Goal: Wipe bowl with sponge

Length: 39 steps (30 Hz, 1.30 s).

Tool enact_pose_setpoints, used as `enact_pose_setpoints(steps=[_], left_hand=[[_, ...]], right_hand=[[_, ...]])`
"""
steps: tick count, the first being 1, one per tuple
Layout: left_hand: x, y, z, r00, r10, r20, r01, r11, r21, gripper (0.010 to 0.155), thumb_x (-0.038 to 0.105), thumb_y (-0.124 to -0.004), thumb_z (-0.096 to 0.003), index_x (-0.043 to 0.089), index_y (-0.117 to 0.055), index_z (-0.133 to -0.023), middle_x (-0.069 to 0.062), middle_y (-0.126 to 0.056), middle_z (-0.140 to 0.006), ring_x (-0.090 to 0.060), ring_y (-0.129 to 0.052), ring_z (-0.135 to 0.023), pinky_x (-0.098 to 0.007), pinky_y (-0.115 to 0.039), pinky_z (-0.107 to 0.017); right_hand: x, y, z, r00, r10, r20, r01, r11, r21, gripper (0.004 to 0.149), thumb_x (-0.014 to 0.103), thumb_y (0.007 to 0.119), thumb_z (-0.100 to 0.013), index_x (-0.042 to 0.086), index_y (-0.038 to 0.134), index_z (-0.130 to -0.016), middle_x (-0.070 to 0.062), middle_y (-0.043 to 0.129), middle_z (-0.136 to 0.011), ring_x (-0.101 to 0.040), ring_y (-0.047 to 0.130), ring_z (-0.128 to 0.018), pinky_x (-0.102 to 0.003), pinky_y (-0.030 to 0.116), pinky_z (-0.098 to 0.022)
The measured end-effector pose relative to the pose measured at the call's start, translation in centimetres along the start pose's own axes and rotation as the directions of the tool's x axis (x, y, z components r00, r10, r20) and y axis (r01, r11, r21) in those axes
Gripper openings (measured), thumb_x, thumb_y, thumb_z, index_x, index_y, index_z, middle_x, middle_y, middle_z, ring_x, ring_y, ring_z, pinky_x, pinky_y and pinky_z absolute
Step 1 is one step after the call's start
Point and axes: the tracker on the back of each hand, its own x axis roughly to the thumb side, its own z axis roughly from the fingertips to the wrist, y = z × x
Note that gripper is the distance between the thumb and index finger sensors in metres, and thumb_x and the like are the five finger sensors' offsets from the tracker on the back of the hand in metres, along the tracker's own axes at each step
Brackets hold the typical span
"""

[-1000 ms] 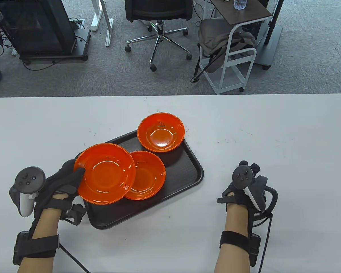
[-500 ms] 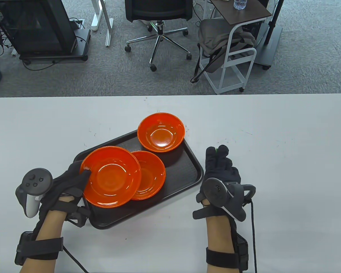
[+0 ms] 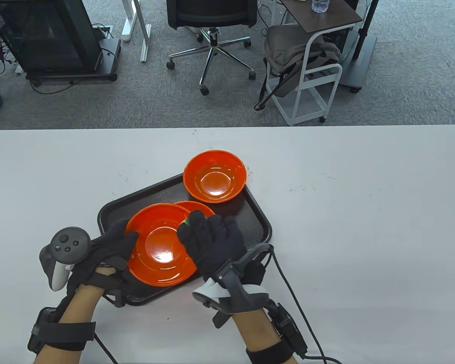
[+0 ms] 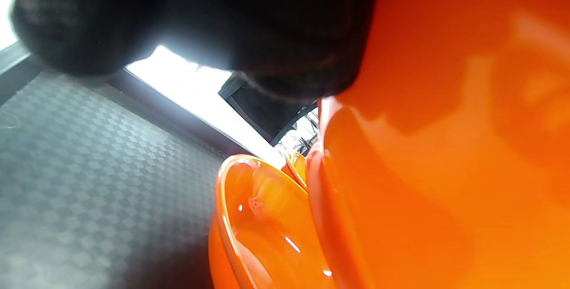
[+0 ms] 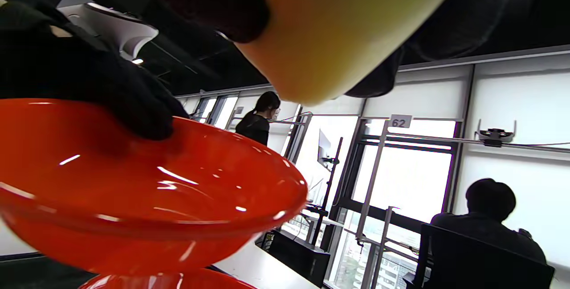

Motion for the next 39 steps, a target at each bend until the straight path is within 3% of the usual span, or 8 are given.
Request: enact_pose_setpoints(steps=[9,15,19,24,26,29,33,39], left_hand=[[1.6,-0.8,0.5,0.998,-0.010,0.061,0.012,0.999,-0.032,0.052,0.045,-0.082,-0.0498,0.017,-0.078,-0.094,-0.004,-0.099,-0.042,-0.013,-0.101,-0.013,-0.038,-0.092,-0.020],[1.8,-0.7,0.6,0.997,-0.021,0.079,0.024,0.999,-0.034,0.052,0.045,-0.082,-0.0498,0.018,-0.078,-0.094,-0.004,-0.099,-0.042,-0.013,-0.100,-0.013,-0.038,-0.092,-0.021],[1.9,-0.8,0.6,0.996,-0.028,0.080,0.031,0.999,-0.037,0.052,0.045,-0.082,-0.0497,0.018,-0.078,-0.094,-0.004,-0.099,-0.042,-0.013,-0.100,-0.014,-0.038,-0.092,-0.021],[1.9,-0.7,0.6,0.996,-0.020,0.082,0.023,0.999,-0.033,0.052,0.045,-0.082,-0.0498,0.017,-0.078,-0.094,-0.005,-0.099,-0.042,-0.013,-0.100,-0.013,-0.038,-0.092,-0.021],[1.9,-0.6,0.6,0.996,-0.019,0.082,0.022,0.999,-0.032,0.052,0.045,-0.082,-0.0497,0.017,-0.078,-0.094,-0.005,-0.099,-0.042,-0.013,-0.100,-0.013,-0.038,-0.092,-0.021],[2.0,-0.8,0.6,0.996,-0.032,0.087,0.035,0.999,-0.037,0.052,0.044,-0.082,-0.0497,0.017,-0.078,-0.094,-0.005,-0.099,-0.042,-0.013,-0.100,-0.013,-0.038,-0.092,-0.021],[2.2,-1.0,0.7,0.994,-0.049,0.100,0.054,0.998,-0.044,0.053,0.044,-0.082,-0.0499,0.017,-0.077,-0.094,-0.005,-0.099,-0.042,-0.013,-0.100,-0.013,-0.038,-0.092,-0.021],[2.7,-1.3,0.7,0.993,-0.037,0.114,0.047,0.995,-0.084,0.052,0.043,-0.080,-0.0505,0.017,-0.076,-0.095,-0.006,-0.098,-0.042,-0.013,-0.100,-0.012,-0.038,-0.092,-0.020]], right_hand=[[3.7,2.4,-1.2,0.984,-0.005,0.179,-0.031,0.979,0.201,0.053,0.026,0.077,-0.053,0.024,0.054,-0.100,-0.020,0.072,-0.103,-0.042,0.095,-0.077,-0.064,0.074,-0.054],[3.4,3.4,-1.4,0.979,-0.139,0.149,0.090,0.951,0.296,0.058,0.038,0.078,-0.054,0.024,0.049,-0.102,-0.023,0.068,-0.105,-0.046,0.092,-0.078,-0.067,0.070,-0.055],[3.1,3.9,-1.0,0.965,-0.232,0.125,0.185,0.934,0.306,0.060,0.038,0.077,-0.055,0.029,0.042,-0.103,-0.023,0.067,-0.105,-0.049,0.091,-0.077,-0.069,0.070,-0.055],[2.4,4.0,-1.0,0.944,-0.326,0.057,0.295,0.906,0.304,0.072,0.043,0.078,-0.054,0.021,0.030,-0.104,-0.022,0.065,-0.105,-0.050,0.090,-0.079,-0.069,0.069,-0.054],[2.2,4.0,-1.0,0.948,-0.317,0.032,0.291,0.902,0.319,0.068,0.040,0.079,-0.054,0.009,0.041,-0.101,-0.021,0.069,-0.101,-0.047,0.091,-0.079,-0.069,0.070,-0.054],[2.3,4.1,-1.1,0.958,-0.285,0.029,0.255,0.895,0.365,0.063,0.039,0.080,-0.053,0.014,0.048,-0.101,-0.018,0.073,-0.101,-0.047,0.089,-0.080,-0.069,0.069,-0.055],[2.4,4.4,-1.1,0.968,-0.252,0.001,0.226,0.872,0.433,0.061,0.039,0.082,-0.053,0.019,0.050,-0.102,-0.023,0.057,-0.109,-0.054,0.080,-0.085,-0.068,0.065,-0.058],[2.6,4.2,-1.2,0.986,-0.169,0.014,0.152,0.917,0.370,0.056,0.037,0.079,-0.054,0.017,0.054,-0.100,-0.024,0.061,-0.106,-0.051,0.088,-0.079,-0.065,0.071,-0.054]])
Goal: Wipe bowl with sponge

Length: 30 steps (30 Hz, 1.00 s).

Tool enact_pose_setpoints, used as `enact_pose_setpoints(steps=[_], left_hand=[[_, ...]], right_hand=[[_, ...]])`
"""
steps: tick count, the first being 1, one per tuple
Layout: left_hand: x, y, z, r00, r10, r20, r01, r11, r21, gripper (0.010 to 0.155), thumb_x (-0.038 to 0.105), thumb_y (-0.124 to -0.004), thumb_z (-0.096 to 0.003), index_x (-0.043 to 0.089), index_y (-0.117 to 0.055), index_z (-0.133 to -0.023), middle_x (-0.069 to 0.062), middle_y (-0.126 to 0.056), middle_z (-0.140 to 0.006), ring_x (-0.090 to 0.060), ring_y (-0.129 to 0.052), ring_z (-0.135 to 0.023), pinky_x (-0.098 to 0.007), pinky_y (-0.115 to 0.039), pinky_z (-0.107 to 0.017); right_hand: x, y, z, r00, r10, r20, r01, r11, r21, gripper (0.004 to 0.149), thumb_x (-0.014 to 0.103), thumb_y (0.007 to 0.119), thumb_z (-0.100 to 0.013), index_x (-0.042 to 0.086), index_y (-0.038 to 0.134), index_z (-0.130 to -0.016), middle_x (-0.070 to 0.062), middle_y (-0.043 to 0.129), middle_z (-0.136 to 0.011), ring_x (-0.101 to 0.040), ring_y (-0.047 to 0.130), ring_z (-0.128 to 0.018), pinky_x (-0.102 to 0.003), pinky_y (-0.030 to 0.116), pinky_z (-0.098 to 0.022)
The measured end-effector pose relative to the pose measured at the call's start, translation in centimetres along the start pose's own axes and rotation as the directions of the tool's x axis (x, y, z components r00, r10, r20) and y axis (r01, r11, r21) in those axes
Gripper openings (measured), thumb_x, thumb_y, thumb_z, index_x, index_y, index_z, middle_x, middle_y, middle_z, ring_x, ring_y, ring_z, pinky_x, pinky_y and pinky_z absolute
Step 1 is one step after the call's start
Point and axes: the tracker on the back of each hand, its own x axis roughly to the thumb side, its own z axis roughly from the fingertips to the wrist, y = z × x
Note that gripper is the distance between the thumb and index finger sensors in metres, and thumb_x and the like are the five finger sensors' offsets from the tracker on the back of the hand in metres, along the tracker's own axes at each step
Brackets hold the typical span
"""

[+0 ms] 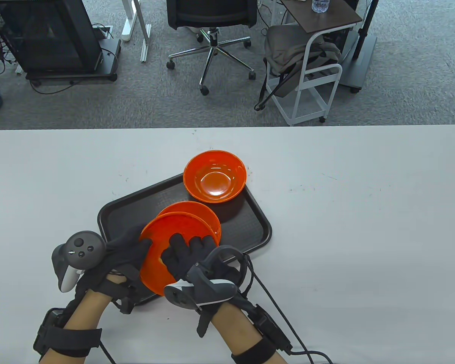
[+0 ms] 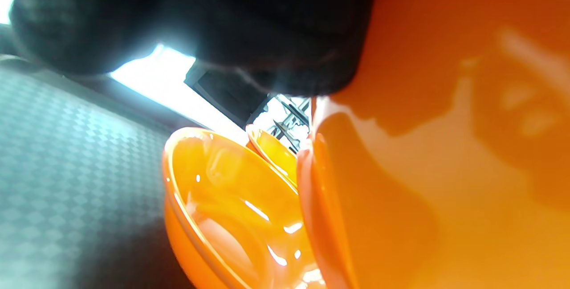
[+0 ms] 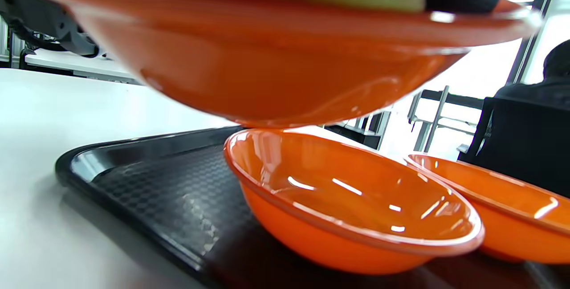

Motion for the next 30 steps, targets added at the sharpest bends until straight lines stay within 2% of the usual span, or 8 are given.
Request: enact_pose_setpoints(steps=[6,10,15,17,18,20,24,30], left_hand=[[1.0,-0.5,0.1,0.999,-0.033,0.034,0.033,0.999,0.000,0.052,0.044,-0.080,-0.0506,0.017,-0.076,-0.095,-0.005,-0.098,-0.042,-0.012,-0.099,-0.013,-0.037,-0.092,-0.020],[0.7,-0.2,0.1,0.999,-0.034,0.024,0.034,0.999,0.019,0.052,0.044,-0.080,-0.0506,0.018,-0.076,-0.095,-0.005,-0.098,-0.042,-0.013,-0.099,-0.013,-0.038,-0.092,-0.021],[0.4,0.6,0.3,0.999,-0.048,0.014,0.047,0.997,0.066,0.052,0.044,-0.081,-0.0504,0.019,-0.077,-0.095,-0.006,-0.098,-0.043,-0.013,-0.099,-0.014,-0.038,-0.092,-0.021],[0.4,0.9,0.3,0.997,-0.072,0.016,0.071,0.994,0.082,0.052,0.045,-0.081,-0.0504,0.019,-0.077,-0.096,-0.006,-0.098,-0.043,-0.014,-0.099,-0.014,-0.039,-0.092,-0.022],[0.4,1.0,0.4,0.996,-0.089,0.019,0.087,0.992,0.089,0.052,0.045,-0.081,-0.0502,0.020,-0.077,-0.096,-0.006,-0.098,-0.043,-0.014,-0.099,-0.014,-0.039,-0.092,-0.022],[0.6,0.8,0.4,0.993,-0.111,0.026,0.109,0.991,0.078,0.052,0.045,-0.081,-0.0504,0.019,-0.077,-0.096,-0.007,-0.098,-0.043,-0.014,-0.099,-0.014,-0.038,-0.092,-0.022],[0.9,0.6,0.3,0.993,-0.115,0.034,0.112,0.991,0.078,0.052,0.044,-0.081,-0.0501,0.018,-0.078,-0.095,-0.007,-0.098,-0.041,-0.013,-0.099,-0.012,-0.037,-0.092,-0.019],[0.8,1.2,0.5,0.995,-0.095,0.027,0.092,0.992,0.090,0.052,0.043,-0.082,-0.0498,0.015,-0.079,-0.093,-0.007,-0.098,-0.038,-0.012,-0.099,-0.009,-0.036,-0.092,-0.016]], right_hand=[[0.5,-0.4,-0.1,0.999,0.002,0.042,0.002,0.994,-0.106,0.054,0.039,0.081,-0.053,0.013,0.061,-0.096,-0.024,0.073,-0.100,-0.046,0.097,-0.069,-0.063,0.076,-0.050],[0.7,-0.6,0.0,0.987,-0.117,0.108,0.130,0.984,-0.123,0.051,0.046,0.078,-0.052,0.015,0.069,-0.092,-0.022,0.081,-0.094,-0.042,0.102,-0.061,-0.061,0.078,-0.048],[0.8,-0.6,-0.2,0.975,-0.200,0.095,0.202,0.979,-0.004,0.051,0.046,0.078,-0.053,0.015,0.068,-0.092,-0.023,0.081,-0.094,-0.042,0.103,-0.060,-0.061,0.077,-0.048],[0.7,-0.5,-0.3,0.975,-0.219,0.038,0.215,0.972,0.096,0.053,0.044,0.080,-0.052,0.014,0.066,-0.093,-0.024,0.079,-0.096,-0.043,0.101,-0.062,-0.062,0.076,-0.049],[0.7,-0.4,-0.3,0.976,-0.217,-0.011,0.215,0.960,0.179,0.055,0.041,0.082,-0.052,0.013,0.062,-0.096,-0.026,0.073,-0.099,-0.045,0.097,-0.066,-0.063,0.074,-0.051],[0.6,-0.2,-0.2,0.981,-0.191,-0.047,0.196,0.941,0.275,0.057,0.038,0.083,-0.052,0.014,0.059,-0.097,-0.027,0.065,-0.103,-0.046,0.090,-0.074,-0.064,0.071,-0.053],[0.8,-0.3,-0.2,0.997,-0.050,-0.066,0.068,0.945,0.320,0.056,0.034,0.085,-0.051,0.014,0.061,-0.097,-0.026,0.064,-0.105,-0.047,0.087,-0.078,-0.066,0.068,-0.055],[0.8,-0.4,-0.1,0.969,0.235,-0.079,-0.218,0.960,0.174,0.052,0.041,0.088,-0.049,0.019,0.070,-0.092,-0.022,0.070,-0.103,-0.044,0.084,-0.082,-0.065,0.067,-0.056]])
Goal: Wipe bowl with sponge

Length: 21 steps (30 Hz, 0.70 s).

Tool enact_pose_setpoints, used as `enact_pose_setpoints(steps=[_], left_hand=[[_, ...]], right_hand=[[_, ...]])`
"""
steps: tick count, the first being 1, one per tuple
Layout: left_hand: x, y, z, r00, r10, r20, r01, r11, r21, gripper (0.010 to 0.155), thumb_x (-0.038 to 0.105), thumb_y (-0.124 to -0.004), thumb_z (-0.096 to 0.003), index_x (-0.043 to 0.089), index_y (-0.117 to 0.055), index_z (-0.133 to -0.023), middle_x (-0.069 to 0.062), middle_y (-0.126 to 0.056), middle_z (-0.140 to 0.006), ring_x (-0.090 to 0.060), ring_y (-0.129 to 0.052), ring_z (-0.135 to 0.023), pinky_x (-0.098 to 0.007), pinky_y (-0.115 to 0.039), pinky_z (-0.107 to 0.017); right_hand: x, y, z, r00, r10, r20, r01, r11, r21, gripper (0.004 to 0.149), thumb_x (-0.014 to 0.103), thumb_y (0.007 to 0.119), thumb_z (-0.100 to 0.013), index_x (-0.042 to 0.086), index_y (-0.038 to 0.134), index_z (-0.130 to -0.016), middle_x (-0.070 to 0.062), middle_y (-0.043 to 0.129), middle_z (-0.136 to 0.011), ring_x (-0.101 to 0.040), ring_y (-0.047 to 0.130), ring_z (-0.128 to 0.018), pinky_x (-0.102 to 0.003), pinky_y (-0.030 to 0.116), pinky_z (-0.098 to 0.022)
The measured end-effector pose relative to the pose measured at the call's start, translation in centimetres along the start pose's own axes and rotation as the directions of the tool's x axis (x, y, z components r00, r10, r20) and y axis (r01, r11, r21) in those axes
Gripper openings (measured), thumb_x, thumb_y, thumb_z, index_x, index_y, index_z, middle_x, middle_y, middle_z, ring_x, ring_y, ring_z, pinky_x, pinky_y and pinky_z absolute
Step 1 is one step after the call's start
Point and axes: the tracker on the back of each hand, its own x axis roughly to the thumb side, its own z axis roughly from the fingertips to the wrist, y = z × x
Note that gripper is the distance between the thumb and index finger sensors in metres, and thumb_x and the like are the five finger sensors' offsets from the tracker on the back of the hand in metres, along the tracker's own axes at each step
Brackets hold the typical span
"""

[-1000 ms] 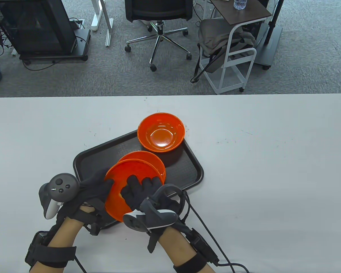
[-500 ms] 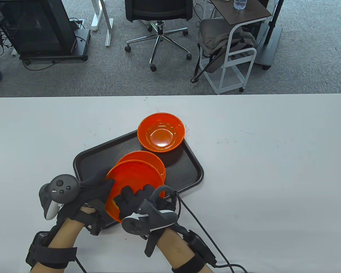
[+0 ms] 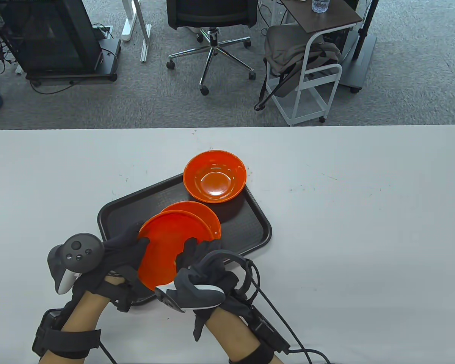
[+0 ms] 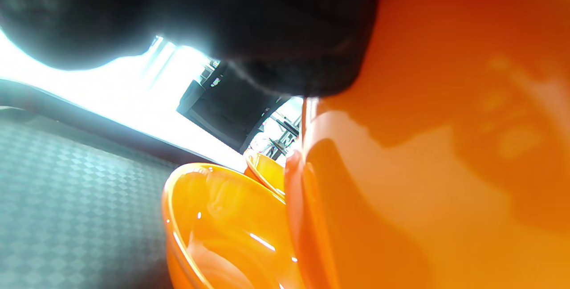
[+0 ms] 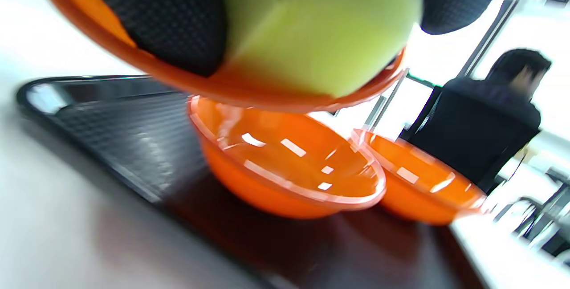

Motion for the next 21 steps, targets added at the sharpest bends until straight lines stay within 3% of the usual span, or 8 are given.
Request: enact_pose_setpoints(steps=[3,6,10,14,16,18,21], left_hand=[[0.1,0.0,0.0,1.000,0.002,0.008,-0.002,1.000,-0.009,0.052,0.043,-0.082,-0.0496,0.015,-0.079,-0.093,-0.007,-0.099,-0.037,-0.011,-0.099,-0.008,-0.036,-0.092,-0.016],[0.2,-0.5,0.0,0.999,0.039,0.018,-0.038,0.999,-0.038,0.052,0.044,-0.082,-0.0497,0.014,-0.079,-0.093,-0.007,-0.099,-0.037,-0.011,-0.099,-0.008,-0.036,-0.092,-0.015],[0.5,-1.3,0.0,0.996,0.082,0.027,-0.080,0.994,-0.070,0.052,0.044,-0.081,-0.0500,0.015,-0.079,-0.093,-0.006,-0.099,-0.037,-0.011,-0.099,-0.008,-0.036,-0.093,-0.016],[0.6,-1.4,0.0,0.998,0.057,0.035,-0.054,0.996,-0.069,0.052,0.044,-0.081,-0.0501,0.015,-0.079,-0.093,-0.006,-0.099,-0.038,-0.010,-0.099,-0.008,-0.035,-0.093,-0.016],[0.5,-1.3,0.0,0.999,0.030,0.030,-0.028,0.998,-0.055,0.052,0.044,-0.081,-0.0500,0.015,-0.079,-0.093,-0.006,-0.099,-0.038,-0.010,-0.099,-0.008,-0.035,-0.093,-0.016],[0.4,-1.3,-0.1,1.000,0.009,0.024,-0.008,0.999,-0.053,0.052,0.044,-0.081,-0.0498,0.015,-0.079,-0.093,-0.006,-0.099,-0.037,-0.010,-0.099,-0.008,-0.035,-0.093,-0.016],[0.4,-1.5,0.0,1.000,-0.006,0.025,0.008,0.998,-0.062,0.052,0.045,-0.080,-0.0500,0.015,-0.079,-0.093,-0.006,-0.099,-0.037,-0.010,-0.099,-0.008,-0.035,-0.093,-0.016]], right_hand=[[-0.5,0.2,0.1,0.999,0.031,-0.034,-0.035,0.993,-0.116,0.048,0.046,0.086,-0.050,0.019,0.074,-0.088,-0.021,0.074,-0.101,-0.044,0.086,-0.080,-0.065,0.068,-0.056],[-1.0,0.0,0.4,0.998,-0.022,-0.064,0.005,0.968,-0.249,0.048,0.047,0.082,-0.052,0.017,0.074,-0.088,-0.021,0.086,-0.092,-0.041,0.094,-0.067,-0.063,0.071,-0.053],[-0.6,-0.3,0.4,0.994,-0.103,-0.035,0.086,0.940,-0.331,0.049,0.050,0.077,-0.053,0.014,0.075,-0.087,-0.022,0.090,-0.086,-0.037,0.099,-0.055,-0.061,0.073,-0.049],[-0.1,-0.2,0.2,0.988,-0.153,0.021,0.152,0.940,-0.304,0.054,0.052,0.079,-0.051,0.013,0.073,-0.089,-0.023,0.086,-0.089,-0.038,0.097,-0.058,-0.061,0.072,-0.049],[0.1,0.1,-0.2,0.985,-0.165,0.042,0.169,0.975,-0.146,0.062,0.049,0.084,-0.050,0.011,0.063,-0.095,-0.025,0.074,-0.099,-0.040,0.091,-0.066,-0.062,0.071,-0.052],[0.1,0.7,-0.4,0.968,-0.241,0.062,0.244,0.969,-0.033,0.069,0.042,0.087,-0.049,0.009,0.051,-0.099,-0.029,0.058,-0.105,-0.043,0.085,-0.073,-0.062,0.069,-0.053],[-0.1,1.2,-0.3,0.948,-0.299,0.113,0.308,0.948,-0.078,0.062,0.034,0.085,-0.050,0.009,0.053,-0.098,-0.029,0.061,-0.104,-0.042,0.087,-0.071,-0.060,0.071,-0.052]])
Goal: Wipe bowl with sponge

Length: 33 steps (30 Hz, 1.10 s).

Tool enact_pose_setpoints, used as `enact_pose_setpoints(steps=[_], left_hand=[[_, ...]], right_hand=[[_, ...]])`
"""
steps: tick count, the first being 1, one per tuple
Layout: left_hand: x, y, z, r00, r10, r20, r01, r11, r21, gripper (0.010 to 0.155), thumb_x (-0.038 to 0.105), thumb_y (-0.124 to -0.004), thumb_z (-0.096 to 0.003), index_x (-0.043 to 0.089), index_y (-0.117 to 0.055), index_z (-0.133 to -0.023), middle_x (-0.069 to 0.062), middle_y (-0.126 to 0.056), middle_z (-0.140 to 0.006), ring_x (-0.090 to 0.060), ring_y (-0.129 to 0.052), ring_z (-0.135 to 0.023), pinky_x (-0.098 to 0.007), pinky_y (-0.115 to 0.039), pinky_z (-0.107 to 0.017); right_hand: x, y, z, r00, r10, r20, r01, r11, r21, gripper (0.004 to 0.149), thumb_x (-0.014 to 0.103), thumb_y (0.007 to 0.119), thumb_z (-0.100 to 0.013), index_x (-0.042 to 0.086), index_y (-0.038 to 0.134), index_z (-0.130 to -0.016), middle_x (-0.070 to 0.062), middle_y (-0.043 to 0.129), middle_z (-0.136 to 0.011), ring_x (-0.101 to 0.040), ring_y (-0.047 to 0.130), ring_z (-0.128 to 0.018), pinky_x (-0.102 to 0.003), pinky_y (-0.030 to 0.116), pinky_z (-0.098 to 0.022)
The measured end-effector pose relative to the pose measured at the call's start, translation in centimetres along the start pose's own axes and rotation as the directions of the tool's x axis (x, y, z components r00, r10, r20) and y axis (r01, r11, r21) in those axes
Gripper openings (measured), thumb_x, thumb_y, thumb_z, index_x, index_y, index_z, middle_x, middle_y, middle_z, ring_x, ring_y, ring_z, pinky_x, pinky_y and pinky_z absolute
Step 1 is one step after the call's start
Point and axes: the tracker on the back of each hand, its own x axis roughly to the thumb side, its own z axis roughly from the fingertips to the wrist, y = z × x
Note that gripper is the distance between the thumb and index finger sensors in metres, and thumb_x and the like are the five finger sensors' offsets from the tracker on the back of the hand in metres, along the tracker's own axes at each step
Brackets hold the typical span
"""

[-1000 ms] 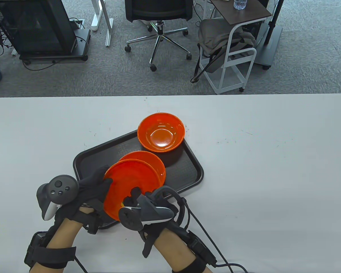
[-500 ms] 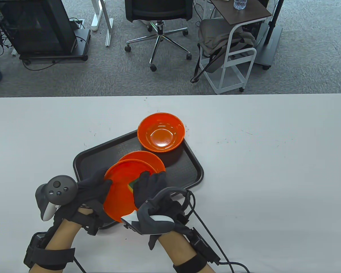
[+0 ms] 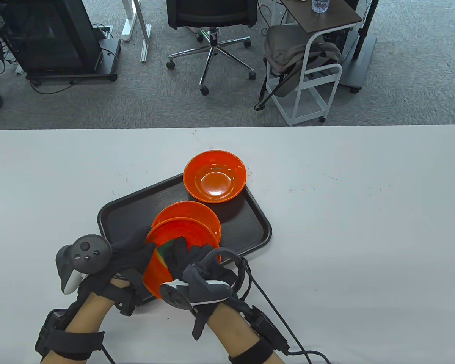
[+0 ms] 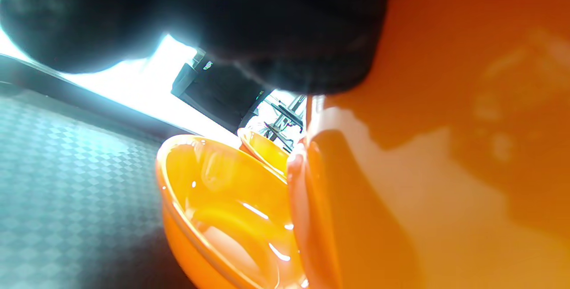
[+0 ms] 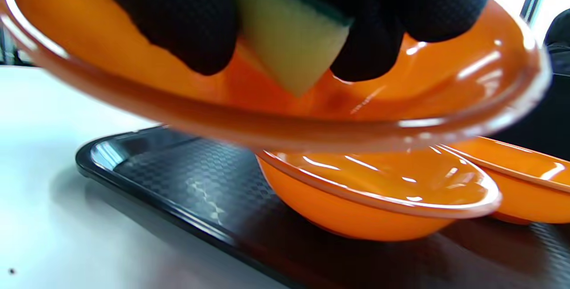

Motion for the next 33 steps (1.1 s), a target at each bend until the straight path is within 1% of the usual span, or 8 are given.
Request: enact_pose_setpoints(steps=[6,12,16,18,19,23,30,33], left_hand=[[-0.2,0.5,0.1,0.999,0.041,0.001,-0.041,0.997,0.059,0.052,0.045,-0.080,-0.0501,0.016,-0.078,-0.093,-0.005,-0.099,-0.038,-0.010,-0.099,-0.009,-0.035,-0.093,-0.016],[-0.8,1.6,0.2,0.998,0.064,-0.006,-0.063,0.992,0.108,0.052,0.045,-0.080,-0.0499,0.016,-0.079,-0.093,-0.005,-0.099,-0.039,-0.011,-0.100,-0.010,-0.036,-0.093,-0.017],[-1.0,2.0,0.2,0.999,0.040,-0.009,-0.038,0.991,0.130,0.052,0.045,-0.081,-0.0500,0.017,-0.079,-0.094,-0.006,-0.099,-0.039,-0.011,-0.099,-0.010,-0.036,-0.093,-0.018],[-1.0,2.2,0.2,0.999,0.043,-0.011,-0.042,0.991,0.125,0.052,0.044,-0.081,-0.0501,0.016,-0.079,-0.094,-0.006,-0.098,-0.039,-0.012,-0.098,-0.010,-0.037,-0.092,-0.019],[-1.0,2.3,0.2,0.999,0.037,-0.012,-0.036,0.992,0.124,0.052,0.044,-0.081,-0.0502,0.016,-0.079,-0.093,-0.006,-0.097,-0.038,-0.012,-0.097,-0.009,-0.037,-0.091,-0.018],[-1.0,2.4,0.2,0.999,0.047,-0.019,-0.044,0.993,0.108,0.051,0.044,-0.081,-0.0501,0.016,-0.079,-0.093,-0.005,-0.097,-0.034,-0.010,-0.096,-0.005,-0.035,-0.091,-0.014],[-0.8,2.1,0.2,0.999,0.034,-0.015,-0.033,0.997,0.065,0.051,0.044,-0.080,-0.0505,0.015,-0.078,-0.093,-0.005,-0.096,-0.033,-0.009,-0.095,-0.003,-0.034,-0.091,-0.013],[-0.6,1.8,0.2,0.999,0.032,-0.011,-0.031,0.998,0.046,0.051,0.044,-0.079,-0.0505,0.015,-0.079,-0.093,-0.005,-0.096,-0.032,-0.008,-0.095,-0.003,-0.034,-0.091,-0.012]], right_hand=[[0.1,-0.3,0.4,0.974,-0.209,0.085,0.219,0.966,-0.136,0.052,0.031,0.080,-0.053,0.012,0.059,-0.097,-0.026,0.067,-0.103,-0.043,0.089,-0.072,-0.063,0.071,-0.052],[0.3,-1.0,0.5,0.953,-0.272,0.136,0.288,0.950,-0.123,0.051,0.029,0.083,-0.051,0.011,0.063,-0.094,-0.027,0.073,-0.098,-0.041,0.097,-0.067,-0.061,0.075,-0.051],[0.6,-1.7,0.6,0.978,-0.171,0.121,0.178,0.983,-0.045,0.050,0.030,0.084,-0.050,0.012,0.067,-0.093,-0.026,0.079,-0.095,-0.040,0.097,-0.066,-0.061,0.075,-0.050],[0.7,-1.8,0.5,0.986,-0.144,0.082,0.141,0.989,0.039,0.049,0.029,0.083,-0.050,0.012,0.066,-0.093,-0.026,0.078,-0.096,-0.042,0.094,-0.069,-0.063,0.072,-0.052],[0.9,-1.8,0.5,0.994,-0.100,0.032,0.096,0.989,0.116,0.050,0.028,0.082,-0.051,0.012,0.065,-0.094,-0.026,0.077,-0.096,-0.043,0.092,-0.071,-0.064,0.071,-0.052],[1.8,-2.1,0.4,0.992,0.123,-0.023,-0.117,0.976,0.182,0.049,0.029,0.081,-0.051,0.013,0.065,-0.095,-0.024,0.078,-0.097,-0.042,0.090,-0.074,-0.063,0.070,-0.053],[1.3,-1.4,0.2,0.951,0.299,-0.084,-0.280,0.943,0.181,0.049,0.029,0.082,-0.051,0.014,0.065,-0.094,-0.022,0.076,-0.098,-0.042,0.085,-0.075,-0.062,0.069,-0.053],[0.5,-1.1,0.2,0.936,0.331,-0.119,-0.316,0.940,0.131,0.050,0.031,0.082,-0.051,0.014,0.065,-0.094,-0.023,0.076,-0.098,-0.041,0.086,-0.074,-0.061,0.069,-0.053]])
